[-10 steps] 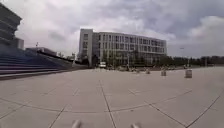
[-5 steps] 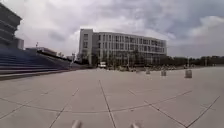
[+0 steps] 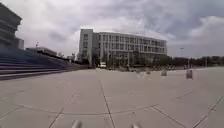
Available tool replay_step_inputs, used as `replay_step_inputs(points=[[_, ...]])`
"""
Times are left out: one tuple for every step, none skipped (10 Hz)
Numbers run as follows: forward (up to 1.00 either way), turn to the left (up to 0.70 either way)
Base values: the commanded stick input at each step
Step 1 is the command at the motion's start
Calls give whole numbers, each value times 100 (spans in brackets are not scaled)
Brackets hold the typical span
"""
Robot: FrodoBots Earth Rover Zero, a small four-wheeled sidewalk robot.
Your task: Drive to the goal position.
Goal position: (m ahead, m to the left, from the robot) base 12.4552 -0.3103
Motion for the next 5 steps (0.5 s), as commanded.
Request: replay_step_inputs(points=[[51, 0], [71, 0], [85, 0], [85, 0], [85, 0]])
